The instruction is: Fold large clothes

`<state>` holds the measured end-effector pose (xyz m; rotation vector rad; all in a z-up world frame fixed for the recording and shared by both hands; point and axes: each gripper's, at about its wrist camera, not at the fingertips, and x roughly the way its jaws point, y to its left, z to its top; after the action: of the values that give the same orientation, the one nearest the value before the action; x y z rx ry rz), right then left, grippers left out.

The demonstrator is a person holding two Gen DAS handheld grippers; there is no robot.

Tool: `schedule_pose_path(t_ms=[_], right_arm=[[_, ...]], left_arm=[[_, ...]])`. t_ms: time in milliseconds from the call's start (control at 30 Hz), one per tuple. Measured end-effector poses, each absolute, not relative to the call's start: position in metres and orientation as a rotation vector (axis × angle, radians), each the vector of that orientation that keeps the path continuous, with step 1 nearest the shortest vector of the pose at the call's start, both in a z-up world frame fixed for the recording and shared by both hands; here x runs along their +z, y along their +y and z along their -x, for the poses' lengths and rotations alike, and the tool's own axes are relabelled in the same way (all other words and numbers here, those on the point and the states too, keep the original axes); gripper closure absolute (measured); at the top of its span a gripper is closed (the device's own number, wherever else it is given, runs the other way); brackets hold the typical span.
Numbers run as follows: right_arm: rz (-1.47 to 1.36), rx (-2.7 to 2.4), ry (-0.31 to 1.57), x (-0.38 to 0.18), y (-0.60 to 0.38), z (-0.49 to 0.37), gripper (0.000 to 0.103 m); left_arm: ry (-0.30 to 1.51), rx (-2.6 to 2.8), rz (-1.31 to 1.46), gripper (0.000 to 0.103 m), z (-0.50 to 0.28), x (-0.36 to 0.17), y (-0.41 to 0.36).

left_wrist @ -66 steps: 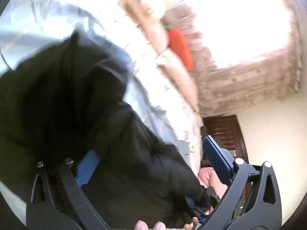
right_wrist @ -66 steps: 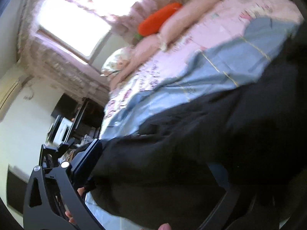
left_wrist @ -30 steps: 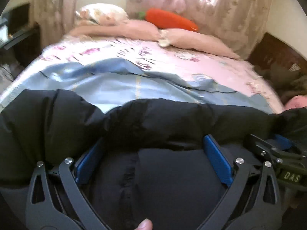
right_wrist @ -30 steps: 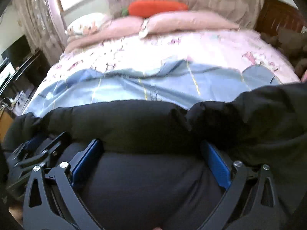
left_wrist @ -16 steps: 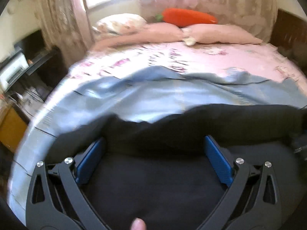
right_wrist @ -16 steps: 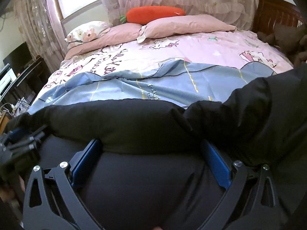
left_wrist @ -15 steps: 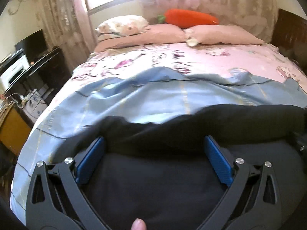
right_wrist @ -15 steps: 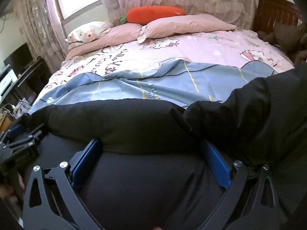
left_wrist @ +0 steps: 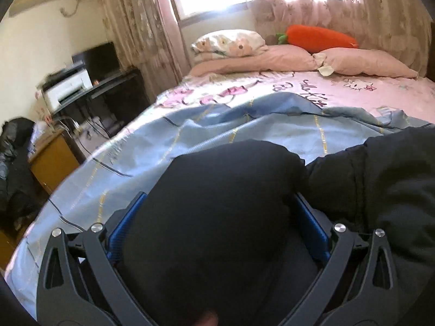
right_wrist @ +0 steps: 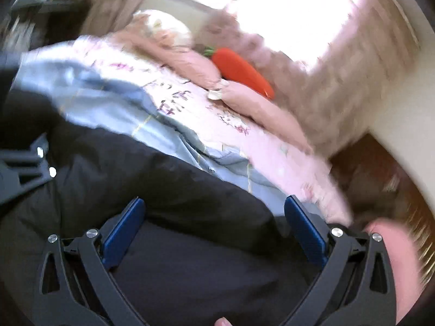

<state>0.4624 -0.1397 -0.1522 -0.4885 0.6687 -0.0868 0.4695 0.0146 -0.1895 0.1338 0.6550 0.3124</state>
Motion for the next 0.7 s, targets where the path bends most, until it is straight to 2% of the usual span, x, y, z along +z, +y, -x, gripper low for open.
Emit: schedule_pose_path(t_ms=[167,200,300,333,467,500,567,700], right_arm=[[-0.069,0.147,0.891,-0.162,-0.263,-0.489,0.001],[-0.083,0.175,0.897,-0.162,-0.275,-0.490,0.002],[-0.009,0.114,0.855,-0.155,-0.306,-0.481,0.014],[-0.006,0.086,0.842,-0.154,-0.314,-0.479,0.015],[-0.084,-0.079,0.800,-0.153,-0.373,-0.471,0.013],[-0.162,-0.122,0.809,-0.161,-0.394,-0.468,0.001],[-0.344,-0.074,0.825,-0.179,-0.421,-0.466,0.001],[-0.307,-0.092,0.775,-0.187,-0.414,-0.463,0.001]], left_arm=[[0.707,0.208,0.032,0.002,-0.473,-0.190,0.042],[0.710,0.195,0.044,0.002,-0.473,-0.190,0.043],[0.717,0.180,0.059,0.002,-0.475,-0.192,0.044],[0.718,0.174,0.068,0.002,-0.475,-0.193,0.045],[0.730,0.153,0.091,0.002,-0.477,-0.195,0.047],[0.733,0.142,0.101,0.002,-0.478,-0.196,0.048],[0.735,0.125,0.112,0.002,-0.480,-0.196,0.047],[0.734,0.123,0.111,0.002,-0.482,-0.198,0.045]])
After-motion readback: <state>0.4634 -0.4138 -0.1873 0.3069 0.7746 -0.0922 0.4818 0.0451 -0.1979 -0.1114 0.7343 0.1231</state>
